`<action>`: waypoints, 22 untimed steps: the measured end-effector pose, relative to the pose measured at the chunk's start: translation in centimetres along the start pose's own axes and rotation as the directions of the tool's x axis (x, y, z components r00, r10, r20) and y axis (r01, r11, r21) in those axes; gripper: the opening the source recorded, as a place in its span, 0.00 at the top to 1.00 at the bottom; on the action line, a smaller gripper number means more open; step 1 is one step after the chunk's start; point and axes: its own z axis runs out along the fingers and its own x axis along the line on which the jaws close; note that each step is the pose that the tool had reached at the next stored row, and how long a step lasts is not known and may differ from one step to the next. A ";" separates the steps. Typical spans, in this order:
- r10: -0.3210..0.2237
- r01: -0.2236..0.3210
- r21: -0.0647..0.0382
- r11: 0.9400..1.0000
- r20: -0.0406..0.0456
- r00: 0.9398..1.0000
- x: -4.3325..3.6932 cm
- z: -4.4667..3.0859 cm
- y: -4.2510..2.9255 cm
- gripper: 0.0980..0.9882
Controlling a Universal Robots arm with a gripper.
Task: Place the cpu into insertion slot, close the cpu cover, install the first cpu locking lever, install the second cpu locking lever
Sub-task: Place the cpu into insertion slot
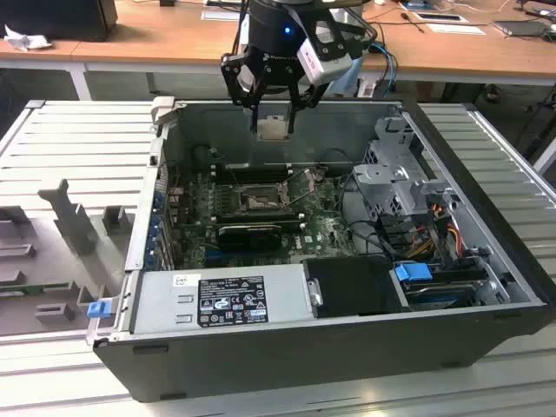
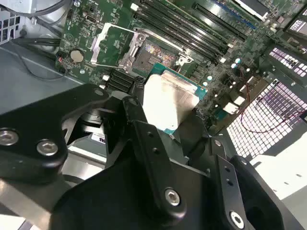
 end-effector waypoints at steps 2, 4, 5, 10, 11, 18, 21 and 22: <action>0.000 0.000 0.000 1.000 0.000 1.000 0.00 0.00 0.00 0.52; 0.006 -0.006 0.000 1.000 0.001 1.000 0.00 0.00 0.00 0.52; 0.008 -0.008 0.000 1.000 0.001 1.000 -0.01 0.00 0.00 0.52; 0.018 -0.018 0.000 1.000 0.002 1.000 0.00 0.00 0.00 0.52; 0.019 -0.019 0.000 1.000 0.002 1.000 0.00 0.00 0.00 0.52; 0.031 -0.031 -0.001 1.000 0.003 1.000 0.00 0.00 0.00 0.52; 0.039 -0.039 -0.001 0.999 0.004 0.999 0.00 0.00 0.00 0.52; 0.045 -0.045 -0.001 0.999 0.004 0.999 0.00 0.00 0.00 0.52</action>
